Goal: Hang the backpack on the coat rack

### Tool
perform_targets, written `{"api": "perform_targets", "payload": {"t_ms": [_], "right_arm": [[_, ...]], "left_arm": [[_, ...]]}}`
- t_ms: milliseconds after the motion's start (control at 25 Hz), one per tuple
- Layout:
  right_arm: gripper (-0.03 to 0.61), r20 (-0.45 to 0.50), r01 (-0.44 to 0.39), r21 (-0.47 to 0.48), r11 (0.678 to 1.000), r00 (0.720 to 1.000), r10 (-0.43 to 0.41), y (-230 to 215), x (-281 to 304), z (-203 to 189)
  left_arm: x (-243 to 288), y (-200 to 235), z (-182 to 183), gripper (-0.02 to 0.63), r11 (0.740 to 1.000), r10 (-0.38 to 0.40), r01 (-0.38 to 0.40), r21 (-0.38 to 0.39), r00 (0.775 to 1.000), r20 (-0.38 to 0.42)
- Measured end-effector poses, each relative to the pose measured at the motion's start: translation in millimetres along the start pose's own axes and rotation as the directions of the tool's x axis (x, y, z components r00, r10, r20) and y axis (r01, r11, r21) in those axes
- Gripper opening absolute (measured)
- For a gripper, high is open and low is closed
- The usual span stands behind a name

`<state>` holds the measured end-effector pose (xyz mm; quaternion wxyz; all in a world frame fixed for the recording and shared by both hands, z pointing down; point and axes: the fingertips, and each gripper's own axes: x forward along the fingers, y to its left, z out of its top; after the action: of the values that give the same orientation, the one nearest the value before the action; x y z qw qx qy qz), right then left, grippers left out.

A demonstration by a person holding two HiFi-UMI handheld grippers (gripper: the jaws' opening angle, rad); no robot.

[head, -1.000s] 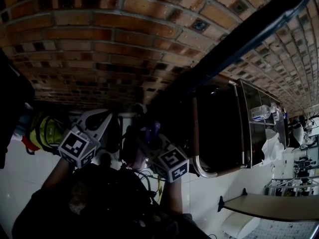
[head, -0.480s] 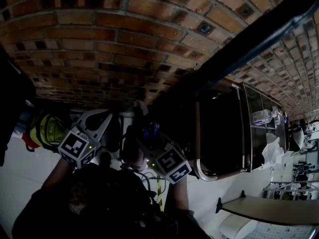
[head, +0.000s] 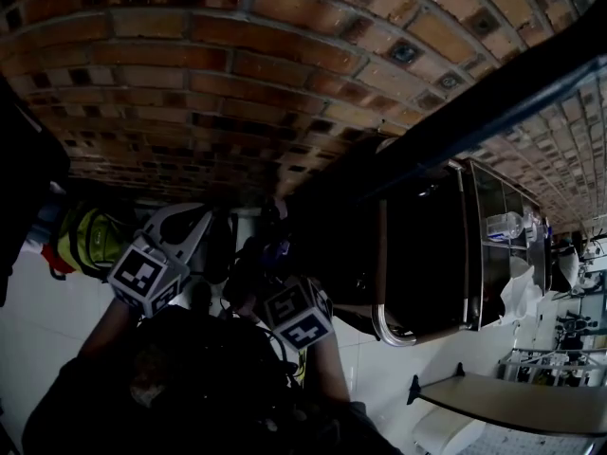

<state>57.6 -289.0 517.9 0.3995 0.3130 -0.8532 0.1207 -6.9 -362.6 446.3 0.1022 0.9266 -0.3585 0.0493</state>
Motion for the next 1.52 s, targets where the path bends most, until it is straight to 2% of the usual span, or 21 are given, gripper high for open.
{"api": "perform_targets", "payload": {"t_ms": [200,320,560,680,880,1080,1160,1280,1400,1520], "right_arm": [[0.029,0.125,-0.058,0.111,0.992,0.991,0.044,-1.7,2.4,-2.4],[0.029,0.28,-0.093,0.184,0.978,0.959,0.038,-4.2,-4.9,18.2],[0.044,0.392,-0.12,0.335,0.935,0.919,-0.023,-12.7,-8.1,0.1],[0.065,0.425,-0.092,0.373,0.923,0.902,-0.081,-17.7,-14.5,-5.9],[0.143,0.42,-0.001,0.422,0.907,0.886,-0.194,-19.0,-27.7,-27.2],[0.176,0.385,0.161,0.361,0.918,0.871,-0.305,-20.7,-48.9,-48.4],[0.176,0.387,0.183,0.372,0.91,0.861,-0.331,-19.5,-61.4,-55.8],[0.176,0.425,0.175,0.417,0.892,0.83,-0.361,-16.7,-87.1,-61.2],[0.173,0.477,0.189,0.438,0.879,0.78,-0.405,-13.1,-113.8,-61.0],[0.1,0.522,0.203,0.442,0.874,0.734,-0.434,-5.6,-136.9,-59.2]], "left_arm": [[1.8,3.8,-4.1,0.04,1.0,0.011,-0.011,-0.006,1.0,-0.008],[1.0,0.5,-4.9,0.04,1.0,0.006,-0.006,0.003,1.0,-0.005],[-6.2,-8.8,-10.6,0.04,1.0,0.014,-0.014,0.002,1.0,-0.015],[-12.0,-20.5,-12.2,0.04,1.0,0.012,-0.011,0.015,1.0,-0.019],[-28.4,-42.7,-14.3,0.04,1.0,0.019,-0.019,0.013,1.0,-0.008],[-44.0,-65.3,-16.9,0.04,0.999,0.033,-0.033,0.014,0.999,-0.006],[-49.2,-79.0,-17.5,0.04,0.999,0.03,-0.03,0.021,1.0,-0.006],[-56.3,-101.0,-16.3,0.04,0.999,0.02,-0.02,0.032,1.0,-0.008],[-63.9,-119.3,-18.2,0.04,0.999,0.016,-0.015,0.031,1.0,-0.009],[-74.1,-137.0,-20.1,0.04,0.999,0.011,-0.011,0.03,1.0,-0.004]]}}
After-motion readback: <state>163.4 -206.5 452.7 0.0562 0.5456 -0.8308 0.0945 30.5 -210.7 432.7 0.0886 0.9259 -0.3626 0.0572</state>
